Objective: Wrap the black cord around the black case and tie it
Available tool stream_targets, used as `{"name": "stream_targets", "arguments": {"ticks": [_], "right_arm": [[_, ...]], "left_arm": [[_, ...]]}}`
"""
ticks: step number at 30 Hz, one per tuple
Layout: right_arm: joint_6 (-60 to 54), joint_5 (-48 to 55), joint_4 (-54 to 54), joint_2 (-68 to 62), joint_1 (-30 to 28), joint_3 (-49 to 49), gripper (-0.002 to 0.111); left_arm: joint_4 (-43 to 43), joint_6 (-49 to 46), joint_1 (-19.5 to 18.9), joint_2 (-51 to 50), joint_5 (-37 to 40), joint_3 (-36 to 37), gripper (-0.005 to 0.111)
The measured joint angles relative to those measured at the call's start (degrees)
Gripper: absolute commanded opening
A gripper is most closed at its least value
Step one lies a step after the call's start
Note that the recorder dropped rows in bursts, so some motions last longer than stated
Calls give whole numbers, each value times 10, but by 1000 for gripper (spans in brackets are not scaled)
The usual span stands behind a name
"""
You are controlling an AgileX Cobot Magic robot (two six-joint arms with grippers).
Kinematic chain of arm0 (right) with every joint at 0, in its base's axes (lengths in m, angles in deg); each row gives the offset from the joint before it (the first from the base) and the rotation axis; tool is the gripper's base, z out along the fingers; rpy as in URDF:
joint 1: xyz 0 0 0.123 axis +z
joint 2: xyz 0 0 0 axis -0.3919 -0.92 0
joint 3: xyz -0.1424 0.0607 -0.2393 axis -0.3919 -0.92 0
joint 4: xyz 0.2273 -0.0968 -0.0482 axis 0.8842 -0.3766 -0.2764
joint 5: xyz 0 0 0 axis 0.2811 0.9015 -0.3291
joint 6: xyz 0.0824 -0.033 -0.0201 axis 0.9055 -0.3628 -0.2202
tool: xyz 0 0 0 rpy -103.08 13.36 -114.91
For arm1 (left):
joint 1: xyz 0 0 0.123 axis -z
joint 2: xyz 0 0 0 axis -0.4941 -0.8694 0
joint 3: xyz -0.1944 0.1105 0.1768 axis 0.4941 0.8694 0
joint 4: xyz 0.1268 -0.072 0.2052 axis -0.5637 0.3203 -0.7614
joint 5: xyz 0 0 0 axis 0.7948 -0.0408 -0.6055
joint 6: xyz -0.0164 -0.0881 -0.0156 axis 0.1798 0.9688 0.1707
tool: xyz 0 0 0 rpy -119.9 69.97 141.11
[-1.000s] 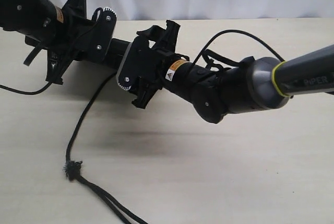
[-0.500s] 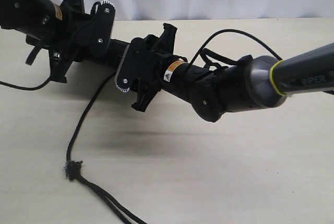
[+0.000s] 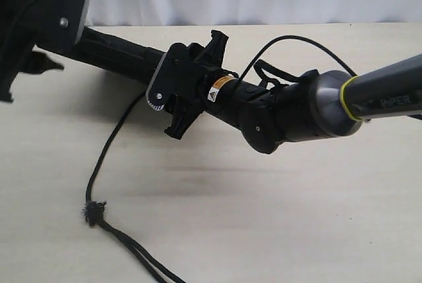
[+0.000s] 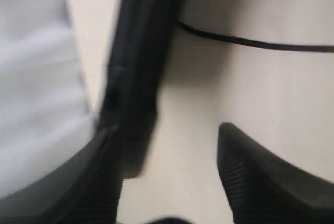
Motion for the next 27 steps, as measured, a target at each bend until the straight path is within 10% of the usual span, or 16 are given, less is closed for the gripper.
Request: {"name": "stream_targets", "arguments": {"ticks": [9,20,27], "right_arm": [[-3,-27,61,-1,0,1,4],[-3,-32,83,-1,0,2,4],[-3,-33,87,-1,0,2,4]], "left_arm": [[137,-102,4,-6,148,58,43],[170,-267,82,-27,-178,272,43],[199,-306,97,-92,-219,297,43]]}}
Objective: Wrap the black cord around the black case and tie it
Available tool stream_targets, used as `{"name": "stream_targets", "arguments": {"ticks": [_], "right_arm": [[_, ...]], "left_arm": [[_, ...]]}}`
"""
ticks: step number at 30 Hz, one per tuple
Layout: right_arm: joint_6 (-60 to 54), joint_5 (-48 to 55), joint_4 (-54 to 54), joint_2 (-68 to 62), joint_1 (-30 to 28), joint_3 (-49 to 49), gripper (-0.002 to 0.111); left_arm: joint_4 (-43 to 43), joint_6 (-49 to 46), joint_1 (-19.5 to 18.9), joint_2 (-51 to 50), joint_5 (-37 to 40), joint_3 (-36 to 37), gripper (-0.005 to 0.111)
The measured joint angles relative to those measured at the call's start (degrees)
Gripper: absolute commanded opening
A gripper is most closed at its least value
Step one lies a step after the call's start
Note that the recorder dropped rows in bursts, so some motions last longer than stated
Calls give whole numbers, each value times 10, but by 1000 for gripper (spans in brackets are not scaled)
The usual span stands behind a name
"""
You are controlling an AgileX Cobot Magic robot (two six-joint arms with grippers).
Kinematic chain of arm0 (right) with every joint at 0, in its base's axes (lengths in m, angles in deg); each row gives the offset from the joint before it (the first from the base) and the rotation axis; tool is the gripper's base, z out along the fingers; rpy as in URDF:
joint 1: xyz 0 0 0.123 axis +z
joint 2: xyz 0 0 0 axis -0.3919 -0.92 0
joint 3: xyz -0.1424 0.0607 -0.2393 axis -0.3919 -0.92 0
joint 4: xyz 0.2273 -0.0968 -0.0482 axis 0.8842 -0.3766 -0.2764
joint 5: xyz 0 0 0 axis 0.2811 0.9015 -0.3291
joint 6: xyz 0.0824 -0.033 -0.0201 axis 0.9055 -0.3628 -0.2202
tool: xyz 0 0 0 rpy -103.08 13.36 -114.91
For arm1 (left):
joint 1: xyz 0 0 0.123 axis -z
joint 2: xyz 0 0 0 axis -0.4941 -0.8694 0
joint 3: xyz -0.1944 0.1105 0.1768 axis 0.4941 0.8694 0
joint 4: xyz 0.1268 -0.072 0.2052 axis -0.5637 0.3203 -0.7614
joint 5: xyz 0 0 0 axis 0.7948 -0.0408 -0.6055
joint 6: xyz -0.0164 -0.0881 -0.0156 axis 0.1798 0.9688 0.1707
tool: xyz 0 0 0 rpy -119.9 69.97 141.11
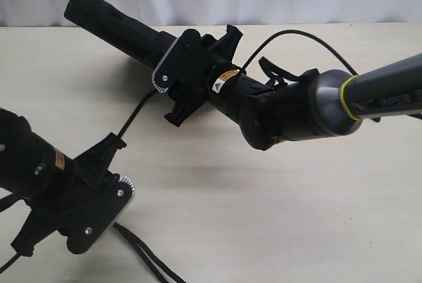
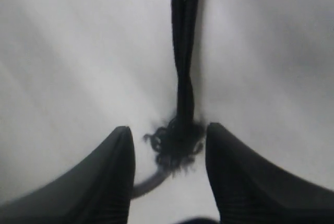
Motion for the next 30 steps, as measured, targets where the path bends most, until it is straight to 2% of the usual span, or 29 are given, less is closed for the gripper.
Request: {"name": "stream_targets", "arguments": {"ticks": [6,14,15,17,20,22,26,30], "right_arm": [[0,0,0,0,0,0,4],[0,0,0,0,0,0,4],[0,0,0,0,0,0,4],[0,0,0,0,0,0,4],[0,1,1,0,0,0,4],[0,2,1,0,0,0,4],[0,4,3,0,0,1,4],[3,4,6,0,0,1,4]], "left_arm": [[37,-30,40,-27,-7,0,43],[40,-34,43,-80,-42,0,43],[40,-34,43,-87,-44,0,40],[41,-34,43,-93,-52,-1,28],[42,-34,43,-94,-58,-1,-1],[42,-30,43,-95,-49,-5,0],[30,65,41,-83,-27,-29,0],[-38,208,13,-43,22,-62,0]]}}
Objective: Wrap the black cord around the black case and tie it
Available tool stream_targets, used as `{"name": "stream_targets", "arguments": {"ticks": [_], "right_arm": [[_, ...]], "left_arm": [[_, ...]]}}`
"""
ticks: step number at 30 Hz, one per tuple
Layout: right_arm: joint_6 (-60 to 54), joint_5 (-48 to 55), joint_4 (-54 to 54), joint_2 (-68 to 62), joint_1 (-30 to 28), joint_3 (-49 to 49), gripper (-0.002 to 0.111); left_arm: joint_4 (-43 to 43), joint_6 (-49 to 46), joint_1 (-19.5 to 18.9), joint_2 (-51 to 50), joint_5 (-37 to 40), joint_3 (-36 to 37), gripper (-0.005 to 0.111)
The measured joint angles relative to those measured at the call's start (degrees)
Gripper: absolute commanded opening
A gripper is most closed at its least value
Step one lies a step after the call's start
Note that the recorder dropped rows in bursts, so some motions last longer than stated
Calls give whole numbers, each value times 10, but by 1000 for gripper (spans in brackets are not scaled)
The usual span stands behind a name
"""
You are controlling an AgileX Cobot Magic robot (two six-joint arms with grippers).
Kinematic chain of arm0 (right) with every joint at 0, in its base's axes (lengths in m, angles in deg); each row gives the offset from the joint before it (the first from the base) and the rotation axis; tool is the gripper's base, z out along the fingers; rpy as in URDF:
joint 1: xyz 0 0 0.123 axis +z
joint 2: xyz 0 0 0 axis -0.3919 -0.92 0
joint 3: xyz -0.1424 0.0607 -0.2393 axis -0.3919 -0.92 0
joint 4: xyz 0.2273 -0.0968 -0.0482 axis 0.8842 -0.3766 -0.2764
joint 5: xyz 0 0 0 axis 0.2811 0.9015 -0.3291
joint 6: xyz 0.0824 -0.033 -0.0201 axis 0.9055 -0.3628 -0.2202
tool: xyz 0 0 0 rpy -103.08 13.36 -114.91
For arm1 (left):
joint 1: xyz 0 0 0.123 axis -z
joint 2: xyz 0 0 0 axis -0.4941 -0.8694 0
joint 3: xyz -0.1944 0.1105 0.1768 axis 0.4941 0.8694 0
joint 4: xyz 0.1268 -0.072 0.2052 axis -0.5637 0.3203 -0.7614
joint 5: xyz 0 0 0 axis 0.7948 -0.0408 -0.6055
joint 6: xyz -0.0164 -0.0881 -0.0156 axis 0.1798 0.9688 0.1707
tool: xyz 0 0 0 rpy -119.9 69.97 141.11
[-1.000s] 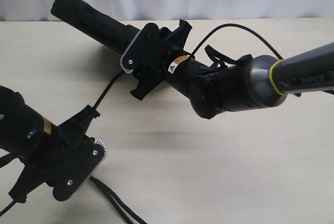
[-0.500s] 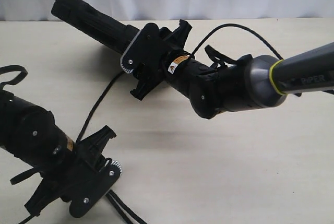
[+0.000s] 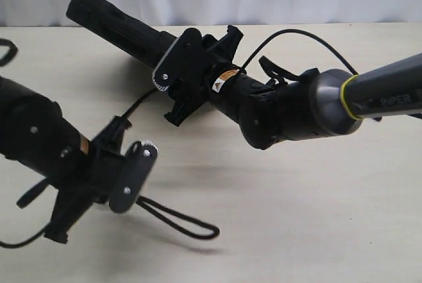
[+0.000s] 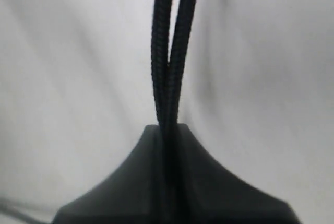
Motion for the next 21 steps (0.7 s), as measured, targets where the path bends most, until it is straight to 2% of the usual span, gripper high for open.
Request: {"name": "stream_targets", "arguments": {"ticks": [5,10,13,15,17,21], "right_arm": [[20,0,3,0,0,0,4],[30,-16,56,0,0,1,4],[34,-29,94,0,0,2,4],[36,-37,108,0,0,2,4],[44,-38,113,0,-1,2,4],[63,-42,114,0,-1,2,4]], "left_arm": [[-102,141,-83,78,72,-13,0],[-101,168,-199,141,93,-13,0],[-45,172,-262,162,73,-13,0],[22,172,-297,164,45,-13,0],[102,172,-321,163,9,-13,0],[216,162,-336,143,-40,-13,0]]}}
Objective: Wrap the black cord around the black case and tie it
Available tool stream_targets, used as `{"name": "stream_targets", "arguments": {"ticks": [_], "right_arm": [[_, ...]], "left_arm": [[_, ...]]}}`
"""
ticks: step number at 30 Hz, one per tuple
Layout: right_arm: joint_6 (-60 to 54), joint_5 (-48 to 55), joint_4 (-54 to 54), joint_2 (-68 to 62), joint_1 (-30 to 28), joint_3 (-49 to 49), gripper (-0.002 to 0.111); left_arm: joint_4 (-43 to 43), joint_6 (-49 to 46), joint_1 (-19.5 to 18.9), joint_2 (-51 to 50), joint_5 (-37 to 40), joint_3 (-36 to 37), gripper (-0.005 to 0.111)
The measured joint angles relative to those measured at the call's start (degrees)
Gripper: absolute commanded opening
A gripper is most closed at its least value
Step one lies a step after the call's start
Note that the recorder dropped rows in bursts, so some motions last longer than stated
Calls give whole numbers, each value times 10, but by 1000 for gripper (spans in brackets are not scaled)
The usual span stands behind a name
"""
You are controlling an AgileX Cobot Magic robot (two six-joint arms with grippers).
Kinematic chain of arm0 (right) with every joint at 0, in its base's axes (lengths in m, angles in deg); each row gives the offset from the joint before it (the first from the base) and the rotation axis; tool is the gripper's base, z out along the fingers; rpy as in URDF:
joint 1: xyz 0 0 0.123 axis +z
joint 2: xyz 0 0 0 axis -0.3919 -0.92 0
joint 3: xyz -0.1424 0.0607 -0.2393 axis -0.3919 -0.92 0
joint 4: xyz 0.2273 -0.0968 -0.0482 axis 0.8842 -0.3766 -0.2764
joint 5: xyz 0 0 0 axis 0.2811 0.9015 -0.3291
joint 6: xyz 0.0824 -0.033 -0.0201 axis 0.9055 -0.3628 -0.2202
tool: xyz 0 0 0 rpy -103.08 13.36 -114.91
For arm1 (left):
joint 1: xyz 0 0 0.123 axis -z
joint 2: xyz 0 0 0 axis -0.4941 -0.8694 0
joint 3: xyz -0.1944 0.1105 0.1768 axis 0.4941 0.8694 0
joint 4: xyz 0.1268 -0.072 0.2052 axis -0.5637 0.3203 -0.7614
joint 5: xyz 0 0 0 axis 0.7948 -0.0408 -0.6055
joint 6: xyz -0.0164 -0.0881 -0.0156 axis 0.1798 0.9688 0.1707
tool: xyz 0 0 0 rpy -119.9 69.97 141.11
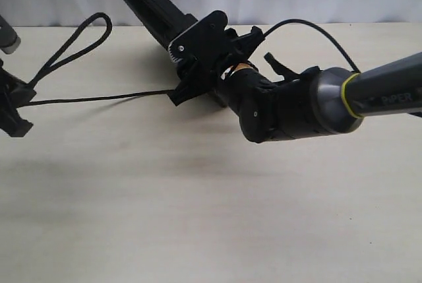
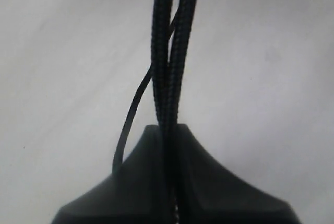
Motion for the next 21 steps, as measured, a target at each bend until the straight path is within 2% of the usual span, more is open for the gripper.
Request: {"name": "stream_targets", "arguments": {"ticks": [2,11,17,21], "right_arm": [[11,-2,2,0,-1,0,4],[37,-5,7,1,-2,0,4],[28,12,15,15,-2,0,4],[17,78,32,50,-2,-1,4]], "left_arm": [[25,-4,1,-23,6,-11,0],[110,-5,0,-136,140,-120,0],[113,-31,0,-150,143,-142,0],[114,-52,0,-150,138,-143,0]]}}
